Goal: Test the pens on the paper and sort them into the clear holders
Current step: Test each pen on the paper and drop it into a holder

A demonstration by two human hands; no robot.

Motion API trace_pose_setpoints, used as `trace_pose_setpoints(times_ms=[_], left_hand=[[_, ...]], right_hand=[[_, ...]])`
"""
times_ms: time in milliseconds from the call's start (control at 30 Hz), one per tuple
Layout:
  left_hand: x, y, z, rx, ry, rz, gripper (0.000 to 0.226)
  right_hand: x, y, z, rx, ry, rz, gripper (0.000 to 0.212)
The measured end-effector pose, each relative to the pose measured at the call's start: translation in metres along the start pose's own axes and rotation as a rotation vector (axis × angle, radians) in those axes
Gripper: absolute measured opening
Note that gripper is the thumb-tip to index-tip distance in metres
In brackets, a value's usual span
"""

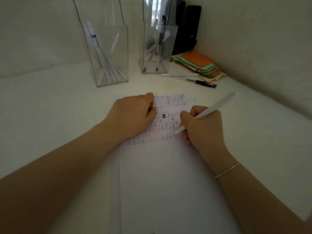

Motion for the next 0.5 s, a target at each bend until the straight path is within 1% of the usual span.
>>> trace_pose_setpoints(times_ms=[167,333,500], left_hand=[[0.0014,0.0006,0.0004,0.003,-0.012,0.002,0.019],[0.0016,0.001,-0.0008,-0.001,-0.01,-0.002,0.018],[0.0018,0.0011,-0.001,-0.004,0.001,0.001,0.018]], right_hand=[[-0.0008,-0.0027,-0.0014,0.04,0.039,-0.09,0.027],[-0.0015,-0.0013,-0.0002,0.024,-0.001,-0.079,0.028],[0.0002,-0.0021,-0.0008,0.041,0.026,-0.083,0.026]])
Point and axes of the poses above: each hand's wrist, its own z-axis towards the middle knuckle, its own x-axis out of the back of the hand, y = z × x, the point moved 4 cm from there along z, towards the middle knuckle, and after that the axes turned 1 degree about -y, right-handed, at the moved point
